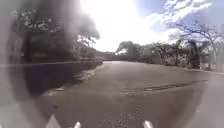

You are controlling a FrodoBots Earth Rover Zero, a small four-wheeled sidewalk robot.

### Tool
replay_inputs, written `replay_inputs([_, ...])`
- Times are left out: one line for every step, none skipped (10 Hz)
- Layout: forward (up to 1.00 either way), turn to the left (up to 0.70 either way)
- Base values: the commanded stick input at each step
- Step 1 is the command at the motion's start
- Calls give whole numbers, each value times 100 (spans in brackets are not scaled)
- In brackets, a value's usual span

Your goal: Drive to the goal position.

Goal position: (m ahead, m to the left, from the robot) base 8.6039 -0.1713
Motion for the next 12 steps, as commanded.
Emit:
replay_inputs([50,-46])
replay_inputs([50,-37])
replay_inputs([50,-28])
replay_inputs([50,-19])
replay_inputs([50,-10])
replay_inputs([50,-1])
replay_inputs([50,0])
replay_inputs([50,0])
replay_inputs([50,0])
replay_inputs([50,0])
replay_inputs([50,0])
replay_inputs([50,0])
